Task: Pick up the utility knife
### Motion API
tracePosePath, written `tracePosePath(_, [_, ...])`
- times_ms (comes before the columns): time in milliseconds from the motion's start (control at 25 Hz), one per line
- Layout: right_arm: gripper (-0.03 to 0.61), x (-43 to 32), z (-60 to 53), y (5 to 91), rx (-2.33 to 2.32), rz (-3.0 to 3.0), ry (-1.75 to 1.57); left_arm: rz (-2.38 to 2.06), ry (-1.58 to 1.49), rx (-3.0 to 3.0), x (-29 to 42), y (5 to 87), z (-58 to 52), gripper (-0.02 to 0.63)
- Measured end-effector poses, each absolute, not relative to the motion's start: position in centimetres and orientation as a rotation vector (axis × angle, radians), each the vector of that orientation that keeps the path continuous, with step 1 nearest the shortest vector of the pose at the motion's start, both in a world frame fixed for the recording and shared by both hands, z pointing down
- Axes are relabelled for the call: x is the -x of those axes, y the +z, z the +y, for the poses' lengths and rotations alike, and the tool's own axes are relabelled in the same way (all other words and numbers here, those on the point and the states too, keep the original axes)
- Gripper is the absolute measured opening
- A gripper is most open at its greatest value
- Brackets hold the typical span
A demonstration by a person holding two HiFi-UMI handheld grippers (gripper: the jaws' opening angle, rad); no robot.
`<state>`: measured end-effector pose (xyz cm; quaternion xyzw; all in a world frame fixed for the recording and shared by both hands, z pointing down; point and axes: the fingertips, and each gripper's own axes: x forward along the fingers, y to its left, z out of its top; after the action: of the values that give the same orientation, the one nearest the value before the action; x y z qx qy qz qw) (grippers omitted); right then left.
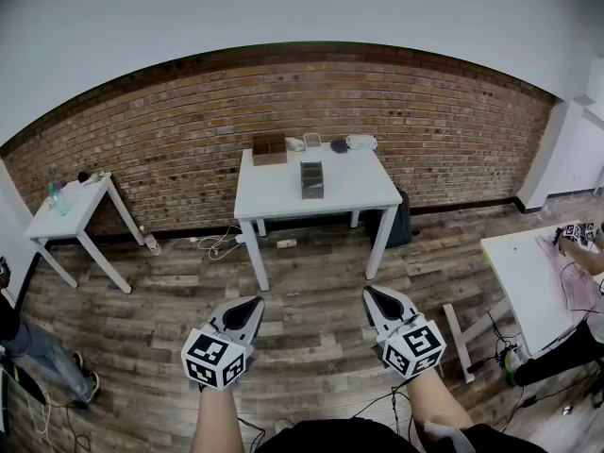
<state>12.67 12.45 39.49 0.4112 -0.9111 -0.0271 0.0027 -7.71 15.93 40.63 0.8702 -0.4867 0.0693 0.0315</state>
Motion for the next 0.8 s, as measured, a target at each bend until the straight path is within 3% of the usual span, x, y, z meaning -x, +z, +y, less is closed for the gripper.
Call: tracePosePath(800, [-0.002, -8.6, 13.0, 40.9, -1.539, -2.686, -0.003, -1.302, 0.283, -2.77, 15.2, 43.8, 14.9, -0.008])
